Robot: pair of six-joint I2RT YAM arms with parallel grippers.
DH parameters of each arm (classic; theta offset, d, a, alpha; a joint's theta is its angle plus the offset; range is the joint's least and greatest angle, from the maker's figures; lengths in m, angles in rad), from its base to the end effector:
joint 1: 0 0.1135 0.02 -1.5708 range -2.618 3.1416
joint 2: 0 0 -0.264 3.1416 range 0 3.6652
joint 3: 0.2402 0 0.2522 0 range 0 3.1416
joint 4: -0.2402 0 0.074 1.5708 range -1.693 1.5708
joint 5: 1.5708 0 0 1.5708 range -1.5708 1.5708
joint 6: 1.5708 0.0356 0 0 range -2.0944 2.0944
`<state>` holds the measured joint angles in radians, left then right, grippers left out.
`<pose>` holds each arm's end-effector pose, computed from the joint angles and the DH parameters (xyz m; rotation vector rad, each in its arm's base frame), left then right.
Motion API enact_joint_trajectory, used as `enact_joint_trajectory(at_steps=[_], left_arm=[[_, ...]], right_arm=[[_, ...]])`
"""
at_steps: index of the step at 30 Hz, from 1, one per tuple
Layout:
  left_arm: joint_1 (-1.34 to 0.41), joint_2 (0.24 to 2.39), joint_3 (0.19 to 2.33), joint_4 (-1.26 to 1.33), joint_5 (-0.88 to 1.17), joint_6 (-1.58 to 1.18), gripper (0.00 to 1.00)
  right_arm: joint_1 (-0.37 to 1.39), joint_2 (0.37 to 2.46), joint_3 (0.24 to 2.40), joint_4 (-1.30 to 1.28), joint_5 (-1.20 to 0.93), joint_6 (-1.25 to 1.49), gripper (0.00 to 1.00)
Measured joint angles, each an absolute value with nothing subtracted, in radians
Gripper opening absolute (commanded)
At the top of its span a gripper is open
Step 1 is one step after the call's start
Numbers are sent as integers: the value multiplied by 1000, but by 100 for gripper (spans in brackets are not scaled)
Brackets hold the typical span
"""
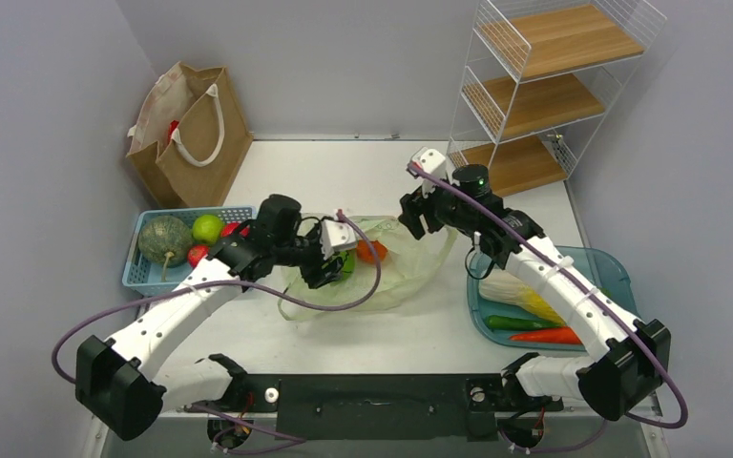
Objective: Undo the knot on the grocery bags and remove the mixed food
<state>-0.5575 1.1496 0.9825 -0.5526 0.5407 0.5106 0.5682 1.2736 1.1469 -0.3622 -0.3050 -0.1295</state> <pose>0.1958 -0.1437 0.3039 1.3755 1.7759 -0.6412 0.2375 0.1643 0.3438 -0.8905 1.8870 0.5833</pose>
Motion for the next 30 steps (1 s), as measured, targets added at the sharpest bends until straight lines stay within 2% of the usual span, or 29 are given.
enact_joint_trajectory(at_steps=[3,5,9,11,18,24,26,30], left_arm=[[-633,1202,979,-550,508,528,55],[-663,1250,968,-541,478,530,59],[-675,1348,952,-493,374,522,74],[-680,1391,951,-445,297,512,77],[-682,1481,952,-328,123,514,81],[-682,1590,950,-263,65,546,82],[-685,1606,951,-237,64,554,79],[-690,1631,969,-225,61,562,56]], right_arm=[[517,1247,1147,-382,-292,-120,62],[497,1236,1147,-391,-283,-118,61],[476,1225,1145,-408,-271,-118,61],[468,1225,1144,-413,-267,-117,61],[451,1225,1140,-421,-266,-114,62],[450,1225,1128,-421,-266,-102,62],[448,1225,1127,-421,-266,-101,62],[443,1225,1121,-419,-266,-99,62]])
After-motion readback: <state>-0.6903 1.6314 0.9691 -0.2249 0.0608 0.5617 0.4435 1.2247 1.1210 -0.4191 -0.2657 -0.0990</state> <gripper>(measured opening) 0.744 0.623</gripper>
